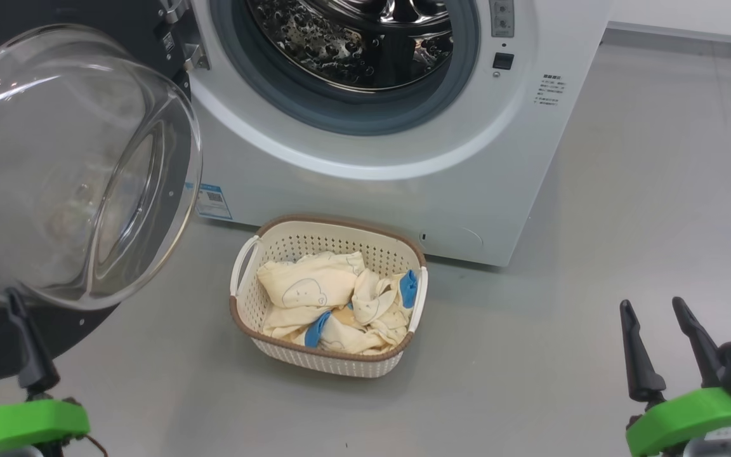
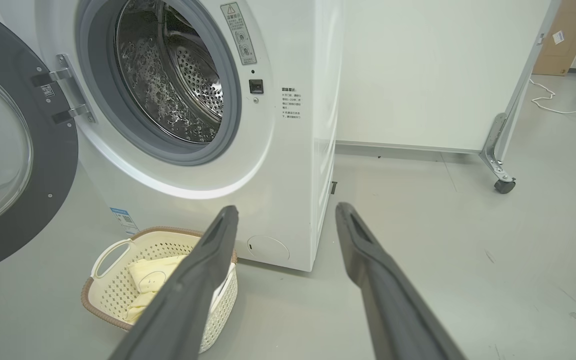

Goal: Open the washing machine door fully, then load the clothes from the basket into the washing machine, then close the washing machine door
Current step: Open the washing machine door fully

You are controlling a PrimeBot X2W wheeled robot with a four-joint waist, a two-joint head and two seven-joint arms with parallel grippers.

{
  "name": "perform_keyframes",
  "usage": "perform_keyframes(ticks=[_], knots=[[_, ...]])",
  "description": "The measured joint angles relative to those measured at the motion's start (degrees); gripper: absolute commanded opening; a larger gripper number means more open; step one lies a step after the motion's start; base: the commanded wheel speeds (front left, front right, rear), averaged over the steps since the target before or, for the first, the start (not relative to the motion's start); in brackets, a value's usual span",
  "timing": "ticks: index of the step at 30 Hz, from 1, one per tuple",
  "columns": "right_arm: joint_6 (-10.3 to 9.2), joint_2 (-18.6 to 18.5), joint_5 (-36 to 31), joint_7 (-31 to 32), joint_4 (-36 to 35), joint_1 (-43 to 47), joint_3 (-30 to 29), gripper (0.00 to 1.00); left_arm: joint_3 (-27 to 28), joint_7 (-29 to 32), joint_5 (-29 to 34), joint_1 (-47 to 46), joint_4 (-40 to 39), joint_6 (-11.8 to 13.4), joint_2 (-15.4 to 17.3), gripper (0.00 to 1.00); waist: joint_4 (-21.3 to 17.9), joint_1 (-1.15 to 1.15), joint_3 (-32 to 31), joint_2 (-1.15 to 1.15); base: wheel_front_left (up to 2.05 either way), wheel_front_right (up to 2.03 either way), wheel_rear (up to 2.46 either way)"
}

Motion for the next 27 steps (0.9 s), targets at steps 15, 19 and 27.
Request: perform_keyframes(ticks=[15, 19, 27], knots=[[0.0, 0.0, -0.4, 0.5, -0.6, 0.1, 0.4, 1.0, -12.3, 4.5, 3.0, 2.2, -4.9, -2.6, -2.8, 1.0, -2.4, 0.0, -0.3, 0.0, 0.0, 0.0, 0.0], [0.0, 0.0, -0.9, 0.5, -0.6, 0.1, 1.0, 1.0, -14.5, 4.6, 3.0, 1.4, -3.1, -3.6, -3.3, 1.0, -3.9, 0.0, -0.2, 0.0, 0.0, 0.0, 0.0], [0.0, 0.0, -1.0, 0.5, -0.6, 0.1, 1.8, 1.0, -16.7, 4.9, 3.0, -0.5, 1.0, -4.6, -4.4, 1.0, -6.6, 0.0, -0.4, 0.0, 0.0, 0.0, 0.0]])
